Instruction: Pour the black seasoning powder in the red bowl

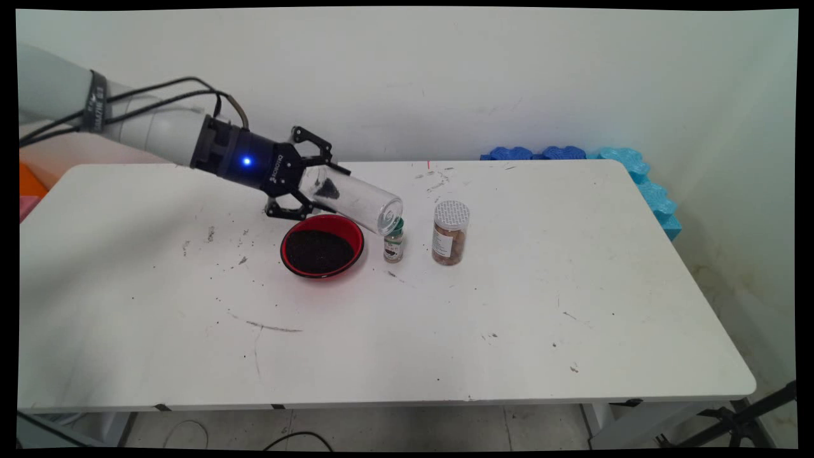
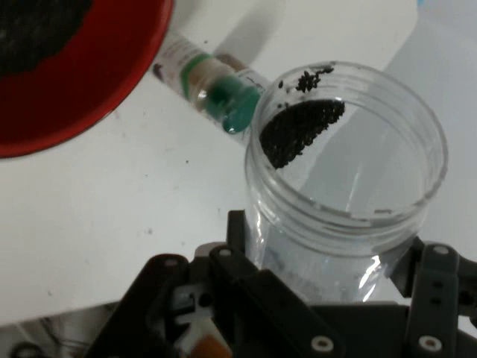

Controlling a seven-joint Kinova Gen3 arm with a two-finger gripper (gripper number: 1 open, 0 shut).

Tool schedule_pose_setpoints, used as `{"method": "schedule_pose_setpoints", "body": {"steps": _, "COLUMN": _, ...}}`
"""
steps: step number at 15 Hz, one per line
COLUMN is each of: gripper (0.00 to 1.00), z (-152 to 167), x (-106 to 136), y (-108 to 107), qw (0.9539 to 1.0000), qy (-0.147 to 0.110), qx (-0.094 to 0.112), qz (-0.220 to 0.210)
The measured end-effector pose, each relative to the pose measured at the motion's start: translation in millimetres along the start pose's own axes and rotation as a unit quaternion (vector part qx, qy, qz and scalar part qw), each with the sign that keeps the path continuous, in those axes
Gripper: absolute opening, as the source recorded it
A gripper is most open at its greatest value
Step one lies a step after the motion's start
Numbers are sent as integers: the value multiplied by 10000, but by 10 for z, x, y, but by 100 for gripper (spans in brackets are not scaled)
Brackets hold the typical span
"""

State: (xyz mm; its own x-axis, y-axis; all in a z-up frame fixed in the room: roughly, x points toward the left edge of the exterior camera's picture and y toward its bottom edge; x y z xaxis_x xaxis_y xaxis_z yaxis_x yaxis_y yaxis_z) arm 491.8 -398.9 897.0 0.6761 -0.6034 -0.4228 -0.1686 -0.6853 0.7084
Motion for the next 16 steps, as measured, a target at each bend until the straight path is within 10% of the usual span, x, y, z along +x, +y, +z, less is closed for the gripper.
{"method": "schedule_pose_setpoints", "body": {"steps": 7, "gripper": 0, "z": -124, "x": -228, "y": 255, "qw": 9842, "qy": 108, "qx": 110, "qz": 1764}}
{"method": "schedule_pose_setpoints", "body": {"steps": 10, "gripper": 0, "z": -169, "x": -374, "y": 360, "qw": 9604, "qy": 50, "qx": 157, "qz": 2782}}
{"method": "schedule_pose_setpoints", "body": {"steps": 16, "gripper": 0, "z": -198, "x": -663, "y": 473, "qw": 8923, "qy": -194, "qx": 261, "qz": 4502}}
